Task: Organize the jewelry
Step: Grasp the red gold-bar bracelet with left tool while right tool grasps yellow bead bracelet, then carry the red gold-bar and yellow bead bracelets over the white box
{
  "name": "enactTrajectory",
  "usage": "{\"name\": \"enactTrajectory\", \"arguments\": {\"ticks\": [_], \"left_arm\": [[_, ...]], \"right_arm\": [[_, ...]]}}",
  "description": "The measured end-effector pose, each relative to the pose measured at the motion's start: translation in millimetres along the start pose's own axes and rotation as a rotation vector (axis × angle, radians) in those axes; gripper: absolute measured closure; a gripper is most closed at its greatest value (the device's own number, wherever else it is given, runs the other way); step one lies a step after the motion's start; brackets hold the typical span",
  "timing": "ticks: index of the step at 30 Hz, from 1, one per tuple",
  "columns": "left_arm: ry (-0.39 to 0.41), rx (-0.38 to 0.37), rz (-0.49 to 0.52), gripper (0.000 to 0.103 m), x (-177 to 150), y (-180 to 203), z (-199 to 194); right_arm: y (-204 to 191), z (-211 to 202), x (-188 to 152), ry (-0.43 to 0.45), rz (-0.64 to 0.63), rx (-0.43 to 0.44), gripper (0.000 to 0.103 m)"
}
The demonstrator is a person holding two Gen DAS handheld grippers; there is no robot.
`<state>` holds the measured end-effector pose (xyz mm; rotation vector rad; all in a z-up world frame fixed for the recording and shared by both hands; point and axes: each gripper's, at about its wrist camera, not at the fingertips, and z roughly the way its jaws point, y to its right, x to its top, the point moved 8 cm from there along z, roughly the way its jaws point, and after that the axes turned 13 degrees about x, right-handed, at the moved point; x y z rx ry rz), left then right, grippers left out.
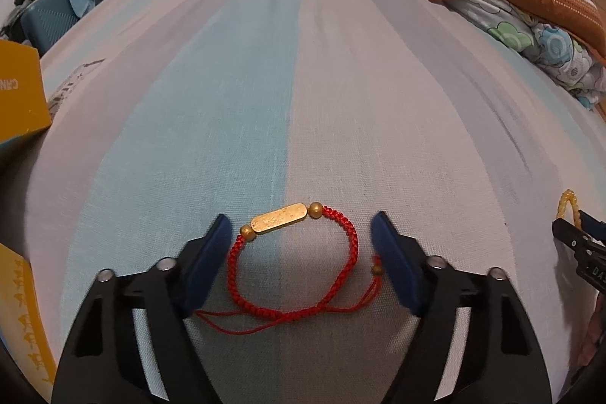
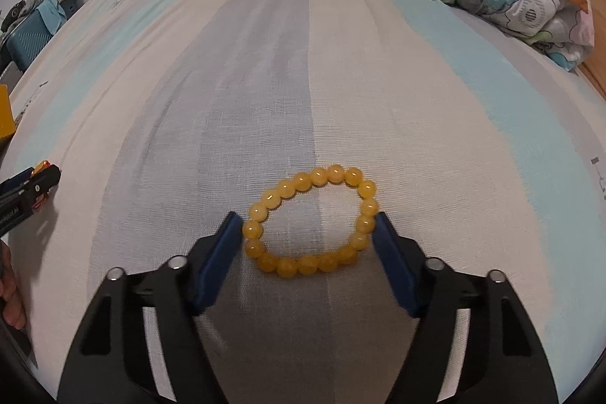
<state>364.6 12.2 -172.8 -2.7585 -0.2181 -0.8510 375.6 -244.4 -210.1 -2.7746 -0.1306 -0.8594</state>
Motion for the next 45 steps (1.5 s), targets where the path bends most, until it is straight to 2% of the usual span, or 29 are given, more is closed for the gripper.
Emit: {"name": "enactTrajectory", "arguments": {"ticks": [6, 8, 11, 13, 17, 18, 31, 45], "left_arm": [[-0.001, 0.008, 0.016, 0.060, -1, 1, -3], [0.001, 0.005, 0.028, 0.069, -2, 2, -5], [0.005, -0.004, 0.030, 0.082, -3, 1, -8], [0.005, -0.007, 0.034, 0.091, -3, 0, -10], [0.007, -0.013, 0.042, 0.092, -5, 0, -15], [0.020, -0.036, 0.053, 0.092, -4, 1, -17], [0.019, -0.036, 0.054, 0.092, -11, -2, -37], [0.023, -0.050, 0.046, 0.092, -20, -13, -78]], "right_arm": [[-1, -2, 0, -0.003, -0.005, 0.008, 0.065], [-4, -2, 1, -0.003, -0.007, 0.013, 0.080], [-5, -4, 1, -0.007, 0.003, 0.026, 0.085], [-3, -6, 2, -0.005, 0.014, 0.033, 0.094], [-2, -11, 1, -0.002, 0.024, 0.040, 0.094], [-2, -12, 1, -0.002, 0.025, 0.043, 0.094], [-4, -33, 0, 0.020, 0.077, 0.105, 0.094], [-21, -79, 1, 0.057, 0.053, 0.106, 0.094]]}}
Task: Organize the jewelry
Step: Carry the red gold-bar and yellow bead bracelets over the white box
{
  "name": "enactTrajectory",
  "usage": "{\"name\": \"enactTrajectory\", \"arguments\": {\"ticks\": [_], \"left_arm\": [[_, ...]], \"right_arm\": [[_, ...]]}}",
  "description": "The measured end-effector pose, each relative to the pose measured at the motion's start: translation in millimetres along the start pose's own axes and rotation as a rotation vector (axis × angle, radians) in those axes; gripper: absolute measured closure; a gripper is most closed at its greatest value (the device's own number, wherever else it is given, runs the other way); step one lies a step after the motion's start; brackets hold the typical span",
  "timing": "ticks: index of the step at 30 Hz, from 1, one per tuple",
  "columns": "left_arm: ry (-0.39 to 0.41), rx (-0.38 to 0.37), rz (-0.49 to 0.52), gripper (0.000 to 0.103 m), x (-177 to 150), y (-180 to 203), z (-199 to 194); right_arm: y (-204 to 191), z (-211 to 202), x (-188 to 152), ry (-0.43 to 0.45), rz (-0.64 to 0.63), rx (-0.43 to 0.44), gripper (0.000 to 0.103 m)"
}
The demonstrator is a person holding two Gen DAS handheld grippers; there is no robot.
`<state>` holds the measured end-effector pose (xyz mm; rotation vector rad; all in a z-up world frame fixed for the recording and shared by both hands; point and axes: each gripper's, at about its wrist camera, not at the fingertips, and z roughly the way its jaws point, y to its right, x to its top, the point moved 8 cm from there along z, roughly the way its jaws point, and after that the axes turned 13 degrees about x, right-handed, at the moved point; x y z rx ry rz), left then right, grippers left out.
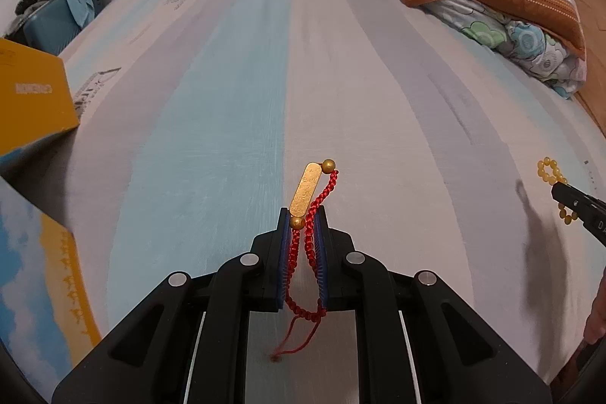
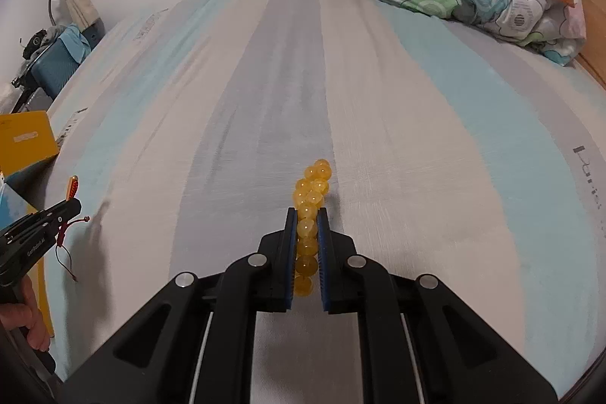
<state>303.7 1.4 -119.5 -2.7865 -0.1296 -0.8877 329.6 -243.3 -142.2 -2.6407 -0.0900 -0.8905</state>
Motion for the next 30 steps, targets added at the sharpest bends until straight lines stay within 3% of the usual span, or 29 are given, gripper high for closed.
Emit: {"name": "enactTrajectory", "arguments": {"ticks": [30], "left_arm": [[0.023, 0.008, -0.035, 0.092, -54, -53, -108]], "right_arm": [[-83, -86, -37, 0.050, -0.071, -0.017, 0.094]]}}
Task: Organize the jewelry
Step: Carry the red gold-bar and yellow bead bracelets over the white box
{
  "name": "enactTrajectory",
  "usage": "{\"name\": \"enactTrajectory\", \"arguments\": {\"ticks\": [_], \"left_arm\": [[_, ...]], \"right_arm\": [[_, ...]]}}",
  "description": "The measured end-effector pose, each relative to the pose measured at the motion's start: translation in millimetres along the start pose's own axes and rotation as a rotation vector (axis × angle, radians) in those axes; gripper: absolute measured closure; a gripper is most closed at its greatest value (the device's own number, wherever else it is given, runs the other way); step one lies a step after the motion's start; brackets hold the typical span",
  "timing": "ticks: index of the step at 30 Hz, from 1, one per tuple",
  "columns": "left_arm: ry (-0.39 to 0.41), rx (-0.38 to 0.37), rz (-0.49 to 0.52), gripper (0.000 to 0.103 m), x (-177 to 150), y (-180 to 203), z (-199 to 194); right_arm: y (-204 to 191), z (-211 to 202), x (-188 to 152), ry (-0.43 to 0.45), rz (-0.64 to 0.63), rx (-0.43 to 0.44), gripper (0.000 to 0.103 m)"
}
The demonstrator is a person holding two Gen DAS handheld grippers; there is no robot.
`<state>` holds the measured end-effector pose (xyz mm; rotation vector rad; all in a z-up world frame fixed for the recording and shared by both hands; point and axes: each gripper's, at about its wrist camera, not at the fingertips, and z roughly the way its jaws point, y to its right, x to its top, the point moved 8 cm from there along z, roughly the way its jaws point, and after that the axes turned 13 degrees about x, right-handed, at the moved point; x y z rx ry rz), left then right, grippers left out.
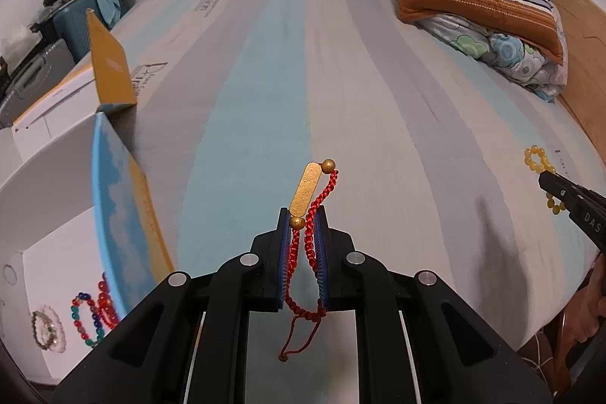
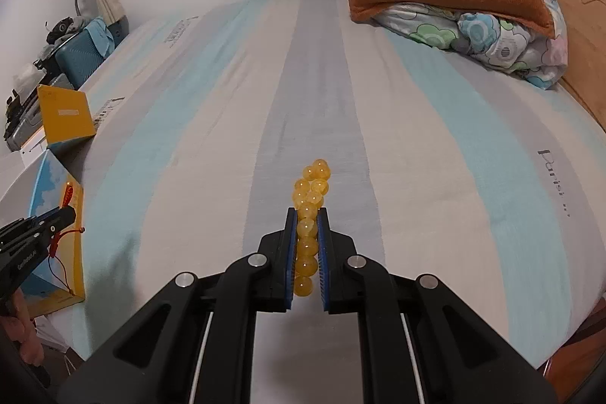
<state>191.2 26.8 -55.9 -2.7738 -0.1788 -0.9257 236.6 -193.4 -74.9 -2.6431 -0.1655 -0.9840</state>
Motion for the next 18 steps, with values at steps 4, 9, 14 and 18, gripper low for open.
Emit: {"name": "enactTrajectory", "arguments": {"ticks": [4, 9, 14, 18], "left_arm": [[0.006, 0.003, -0.005, 0.092, -3, -8, -13], [0.019, 0.010, -0.013, 0.092, -3, -22, -27], [0.037, 0.033, -0.030, 0.092, 2, -48, -42], [0.044, 0.056, -0.048, 0.091, 1, -77, -51]], "right_arm": [[-15, -7, -1, 0.008, -0.012, 0.003, 0.094], [-37, -15, 3, 0.020, -0.032, 0.016, 0.094], [-68, -22, 8, 0.031, -0.055, 0.035, 0.094], [-98, -22, 13, 0.032, -0.082, 0.059, 0.094]]}}
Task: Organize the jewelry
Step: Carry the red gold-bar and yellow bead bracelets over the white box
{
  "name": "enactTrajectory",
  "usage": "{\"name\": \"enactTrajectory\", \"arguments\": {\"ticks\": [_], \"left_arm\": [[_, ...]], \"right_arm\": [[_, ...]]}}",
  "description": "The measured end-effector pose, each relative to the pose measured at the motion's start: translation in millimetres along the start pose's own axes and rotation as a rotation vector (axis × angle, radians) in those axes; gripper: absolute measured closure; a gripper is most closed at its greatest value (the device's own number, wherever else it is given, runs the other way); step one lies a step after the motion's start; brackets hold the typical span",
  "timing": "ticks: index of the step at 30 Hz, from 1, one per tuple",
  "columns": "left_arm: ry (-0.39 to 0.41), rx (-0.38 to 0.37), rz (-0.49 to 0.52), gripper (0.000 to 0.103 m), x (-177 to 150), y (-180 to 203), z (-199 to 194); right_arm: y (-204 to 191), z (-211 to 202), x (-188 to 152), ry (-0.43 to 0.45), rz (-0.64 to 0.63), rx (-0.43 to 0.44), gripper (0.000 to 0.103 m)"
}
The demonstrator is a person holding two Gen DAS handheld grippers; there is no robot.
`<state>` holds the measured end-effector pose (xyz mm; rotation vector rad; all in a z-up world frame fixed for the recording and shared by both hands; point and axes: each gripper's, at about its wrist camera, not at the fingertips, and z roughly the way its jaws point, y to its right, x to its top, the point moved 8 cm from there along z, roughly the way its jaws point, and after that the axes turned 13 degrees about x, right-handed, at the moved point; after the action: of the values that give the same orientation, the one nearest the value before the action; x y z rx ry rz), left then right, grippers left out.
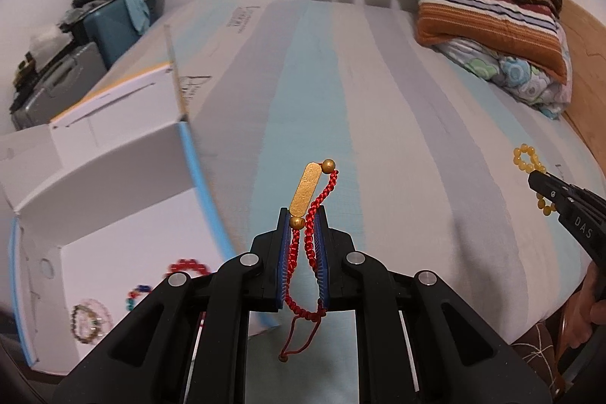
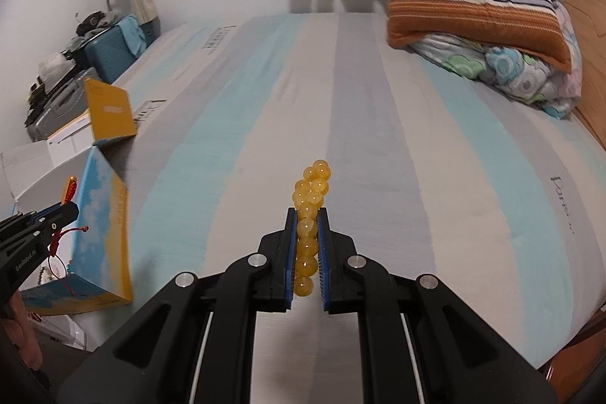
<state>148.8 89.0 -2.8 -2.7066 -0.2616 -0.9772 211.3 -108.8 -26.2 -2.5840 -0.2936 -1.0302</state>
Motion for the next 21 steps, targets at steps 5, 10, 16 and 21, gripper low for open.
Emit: {"name": "enactTrajectory", "arguments": {"ticks": [5, 10, 16, 21], "left_arm": [[0.001, 0.032, -0.030, 0.091, -4, -40, -5], [-0.006, 0.065, -0.061, 0.091, -10, -81, -8], [-0.020, 0.113, -0.123, 0.091, -18, -140, -10], [-0.038, 0.152, -0.177, 0.091, -29, -189, -10]], "right_arm": [[-42, 9, 5, 0.000, -0.027, 0.044, 0.094], [-87, 21, 9, -0.011, -0.064, 0.085, 0.094], [-152, 34, 16, -0.022, -0.121, 0.140, 0.094], [-203, 44, 16, -0.033, -0.167, 0.180, 0.094]]}}
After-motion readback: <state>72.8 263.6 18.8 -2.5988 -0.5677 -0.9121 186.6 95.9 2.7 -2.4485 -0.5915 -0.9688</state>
